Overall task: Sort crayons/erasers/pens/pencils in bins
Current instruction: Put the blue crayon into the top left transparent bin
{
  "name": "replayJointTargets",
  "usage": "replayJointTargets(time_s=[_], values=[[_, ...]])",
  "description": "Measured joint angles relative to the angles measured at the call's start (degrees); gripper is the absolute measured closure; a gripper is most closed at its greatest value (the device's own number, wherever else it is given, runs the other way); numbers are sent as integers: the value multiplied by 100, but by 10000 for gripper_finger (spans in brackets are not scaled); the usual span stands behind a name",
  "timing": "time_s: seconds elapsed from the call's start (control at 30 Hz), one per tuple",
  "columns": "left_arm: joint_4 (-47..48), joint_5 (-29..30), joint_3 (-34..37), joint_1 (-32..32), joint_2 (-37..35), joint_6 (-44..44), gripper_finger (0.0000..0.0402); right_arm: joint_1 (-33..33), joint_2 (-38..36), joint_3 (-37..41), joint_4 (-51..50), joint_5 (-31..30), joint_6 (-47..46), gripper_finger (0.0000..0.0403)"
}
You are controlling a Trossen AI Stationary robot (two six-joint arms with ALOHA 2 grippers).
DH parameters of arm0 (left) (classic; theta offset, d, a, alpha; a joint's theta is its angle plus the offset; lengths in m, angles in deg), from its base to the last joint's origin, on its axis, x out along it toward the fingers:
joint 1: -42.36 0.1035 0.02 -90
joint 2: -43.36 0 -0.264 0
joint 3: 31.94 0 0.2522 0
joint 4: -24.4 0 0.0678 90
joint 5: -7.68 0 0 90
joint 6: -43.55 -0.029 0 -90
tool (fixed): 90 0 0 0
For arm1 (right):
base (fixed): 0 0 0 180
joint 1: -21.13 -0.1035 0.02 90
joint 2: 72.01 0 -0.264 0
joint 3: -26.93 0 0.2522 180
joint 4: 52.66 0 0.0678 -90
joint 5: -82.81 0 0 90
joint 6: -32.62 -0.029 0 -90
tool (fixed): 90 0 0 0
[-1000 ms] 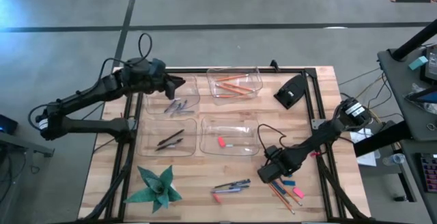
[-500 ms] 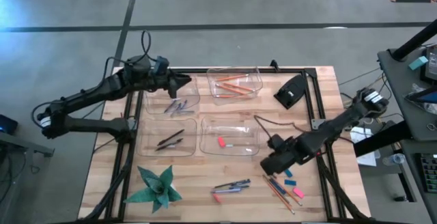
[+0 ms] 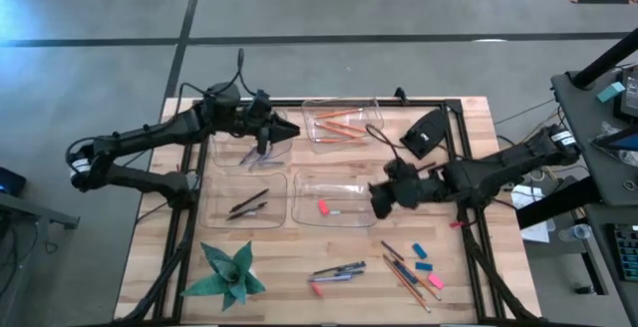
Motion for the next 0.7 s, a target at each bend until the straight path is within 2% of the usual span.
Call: replayJointTargets(time_s=[0.13,0.33,0.43,0.7], values=[[-122,-202,1,-22,286,146,320,455,-12,-281,598,3,1004,390],[-209,-300,3,23,474,150,320,1051,198,-991,666,10,1926,390],[-214,-307,3,54,467,149,320,1300,453,-1425,681,61,2346,390],[-355,-817,3,17,461,154,319,1819,1288,-2642,621,505,3493,390]])
